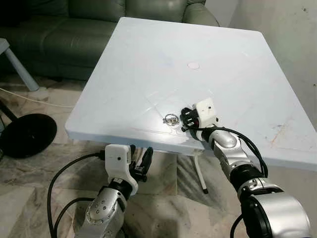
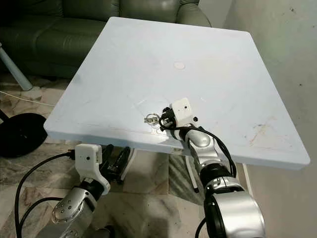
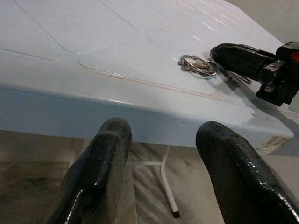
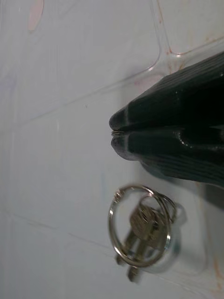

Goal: Hang keys on a hook

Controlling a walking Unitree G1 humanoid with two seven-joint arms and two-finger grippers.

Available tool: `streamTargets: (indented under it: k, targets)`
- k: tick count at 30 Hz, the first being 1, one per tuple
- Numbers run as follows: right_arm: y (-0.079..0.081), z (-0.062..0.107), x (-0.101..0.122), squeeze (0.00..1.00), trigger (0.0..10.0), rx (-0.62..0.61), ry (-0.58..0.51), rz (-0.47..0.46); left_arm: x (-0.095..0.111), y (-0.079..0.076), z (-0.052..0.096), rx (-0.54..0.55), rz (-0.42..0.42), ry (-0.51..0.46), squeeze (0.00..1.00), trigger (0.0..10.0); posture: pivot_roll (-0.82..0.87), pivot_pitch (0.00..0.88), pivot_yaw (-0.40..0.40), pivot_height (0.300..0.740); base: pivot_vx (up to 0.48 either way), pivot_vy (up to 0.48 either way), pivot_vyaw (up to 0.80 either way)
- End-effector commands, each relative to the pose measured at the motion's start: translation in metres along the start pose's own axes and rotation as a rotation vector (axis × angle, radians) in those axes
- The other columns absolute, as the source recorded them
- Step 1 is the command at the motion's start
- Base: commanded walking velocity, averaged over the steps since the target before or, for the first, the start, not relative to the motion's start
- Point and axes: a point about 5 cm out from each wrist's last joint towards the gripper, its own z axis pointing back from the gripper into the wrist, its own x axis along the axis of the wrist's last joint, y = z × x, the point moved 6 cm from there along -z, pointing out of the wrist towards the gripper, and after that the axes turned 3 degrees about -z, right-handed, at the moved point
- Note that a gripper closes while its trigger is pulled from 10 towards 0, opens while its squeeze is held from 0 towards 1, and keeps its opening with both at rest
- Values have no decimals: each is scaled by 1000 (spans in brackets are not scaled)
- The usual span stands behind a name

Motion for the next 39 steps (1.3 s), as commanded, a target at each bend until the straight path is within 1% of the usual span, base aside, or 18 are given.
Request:
streamTargets:
  k: [1,2,3,5,8,9,13,16,18,22,25,26,27,28,32,33,36,39]
  targets:
    - [-4,0,4,0,0,-14,-15,-35,2,-5,0,-3,13,-8,0,10000,361,201,-89,736,0,0,0]
    - [-4,0,10,0,0,-6,-53,-51,3,-5,-1,-4,10,-11,0,10000,361,201,-89,736,0,0,0]
    - [-4,0,10,0,0,-6,-53,-51,3,-5,-1,-4,10,-11,0,10000,361,201,-89,736,0,0,0]
    - [-6,0,20,0,0,1,-99,-108,4,-5,-3,-4,7,-15,0,10000,361,195,-89,736,0,0,0]
    - [-6,3,30,0,0,26,-166,-112,5,-5,-4,-6,5,-20,0,10000,359,188,-91,736,0,0,0]
    - [-7,2,32,0,0,22,-171,-128,5,-5,-5,-6,5,-21,0,10000,355,180,-92,736,0,0,0]
    - [-17,5,56,0,0,6,-279,-223,8,-6,-10,-13,7,-32,0,10000,345,169,-94,736,0,0,0]
    - [-19,6,66,0,0,3,-319,-242,9,-7,-12,-16,8,-40,0,10000,342,163,-96,736,0,0,0]
    - [-20,8,73,0,0,3,-358,-240,11,-7,-14,-19,9,-46,0,10000,337,157,-97,736,0,0,0]
    - [-19,12,80,0,0,-11,-379,-222,13,-5,-18,-16,4,-56,0,10000,329,144,-101,736,0,0,0]
    - [-16,17,77,0,157,-28,-365,-142,15,-1,-22,-9,1,-71,0,10000,315,128,-107,736,0,0,0]
    - [-16,19,74,0,2902,-49,-351,-125,19,1,-25,-8,-14,-91,0,10000,310,120,-109,736,0,0,0]
    - [-16,20,73,0,6157,-57,-348,-128,19,2,-25,-9,-17,-96,0,10000,305,112,-111,736,0,0,0]
    - [-16,22,72,0,10000,-74,-348,-125,20,5,-26,2,-14,-97,0,10000,305,112,-111,736,0,0,0]
    - [-22,40,68,0,10000,-180,-365,-166,24,19,-31,23,-11,-117,0,10000,280,79,-110,736,0,0,0]
    - [-22,40,68,0,10000,-180,-365,-166,24,19,-31,23,-11,-117,0,10000,280,79,-110,736,0,0,0]
    - [-24,51,64,0,10000,-228,-377,-208,27,29,-32,35,-14,-139,0,10000,263,61,-100,736,0,0,0]
    - [-24,64,60,0,10000,-258,-364,-178,32,45,-33,58,-11,-155,0,10000,248,42,-84,736,0,0,0]
